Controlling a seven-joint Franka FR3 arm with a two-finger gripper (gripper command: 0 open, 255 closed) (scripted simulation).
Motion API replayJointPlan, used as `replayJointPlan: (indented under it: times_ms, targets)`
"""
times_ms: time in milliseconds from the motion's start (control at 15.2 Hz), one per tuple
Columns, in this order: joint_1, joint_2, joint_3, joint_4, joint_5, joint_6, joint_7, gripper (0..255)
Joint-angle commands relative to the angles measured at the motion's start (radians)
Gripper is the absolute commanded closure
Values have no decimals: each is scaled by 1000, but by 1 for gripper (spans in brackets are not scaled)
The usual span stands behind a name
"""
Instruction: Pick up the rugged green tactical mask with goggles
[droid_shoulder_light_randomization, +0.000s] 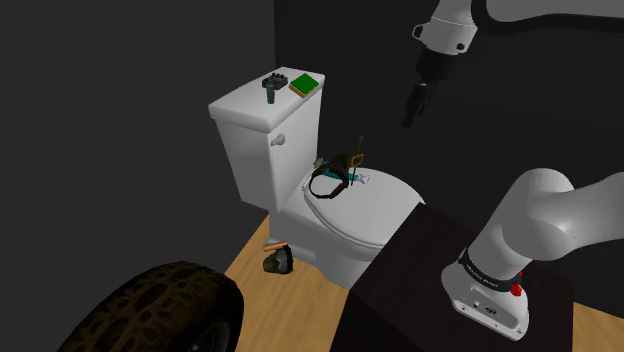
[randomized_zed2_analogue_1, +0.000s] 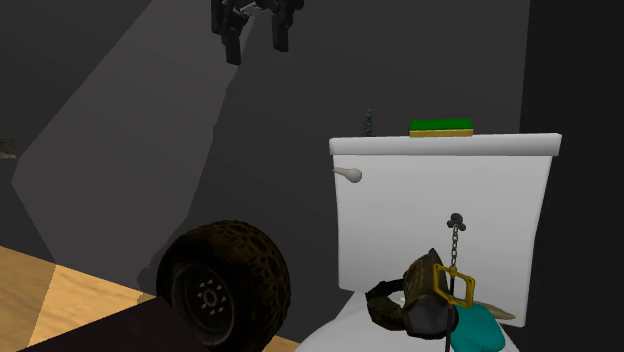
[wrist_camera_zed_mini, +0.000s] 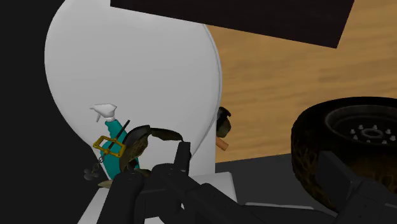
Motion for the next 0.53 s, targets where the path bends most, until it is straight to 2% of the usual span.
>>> replayJointPlan:
  times_ms: [0,462]
  targets:
    - [0,0,0,0,0,0,0,0]
    - [26,95,-76,-155,-58,267,-182,0]
